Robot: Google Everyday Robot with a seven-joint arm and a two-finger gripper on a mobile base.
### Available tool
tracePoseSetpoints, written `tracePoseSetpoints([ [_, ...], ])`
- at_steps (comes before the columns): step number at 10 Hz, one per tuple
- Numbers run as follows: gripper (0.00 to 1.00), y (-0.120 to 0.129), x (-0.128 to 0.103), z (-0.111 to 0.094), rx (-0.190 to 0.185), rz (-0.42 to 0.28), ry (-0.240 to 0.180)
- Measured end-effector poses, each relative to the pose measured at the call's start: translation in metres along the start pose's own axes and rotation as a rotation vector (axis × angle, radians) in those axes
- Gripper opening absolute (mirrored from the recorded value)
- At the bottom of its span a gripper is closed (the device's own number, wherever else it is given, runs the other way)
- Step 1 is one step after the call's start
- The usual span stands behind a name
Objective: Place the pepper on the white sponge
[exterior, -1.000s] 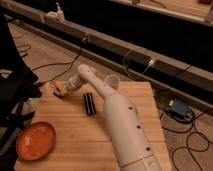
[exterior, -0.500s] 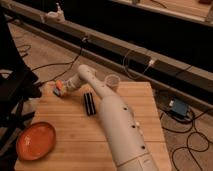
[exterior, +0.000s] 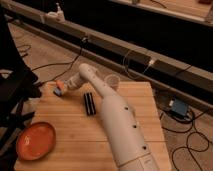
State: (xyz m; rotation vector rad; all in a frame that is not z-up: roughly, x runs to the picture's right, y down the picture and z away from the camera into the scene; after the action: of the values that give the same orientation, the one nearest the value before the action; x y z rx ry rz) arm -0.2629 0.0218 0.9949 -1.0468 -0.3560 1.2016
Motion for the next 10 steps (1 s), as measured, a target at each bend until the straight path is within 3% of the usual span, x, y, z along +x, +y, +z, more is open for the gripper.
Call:
tracePoseSetpoints([
  [3,0.74,0.0,0.006,-0.008,0.005,0.01,0.009],
  [5,0.74,-0.007,0.006,-0.027,0.039,0.015,-0.005],
  [9,0.74,-0.009,-0.013,-0.101,0.129,-0.003,-0.125],
  [10,0.74,-0.008,-0.013,-0.105,0.133,-0.006,-0.132],
])
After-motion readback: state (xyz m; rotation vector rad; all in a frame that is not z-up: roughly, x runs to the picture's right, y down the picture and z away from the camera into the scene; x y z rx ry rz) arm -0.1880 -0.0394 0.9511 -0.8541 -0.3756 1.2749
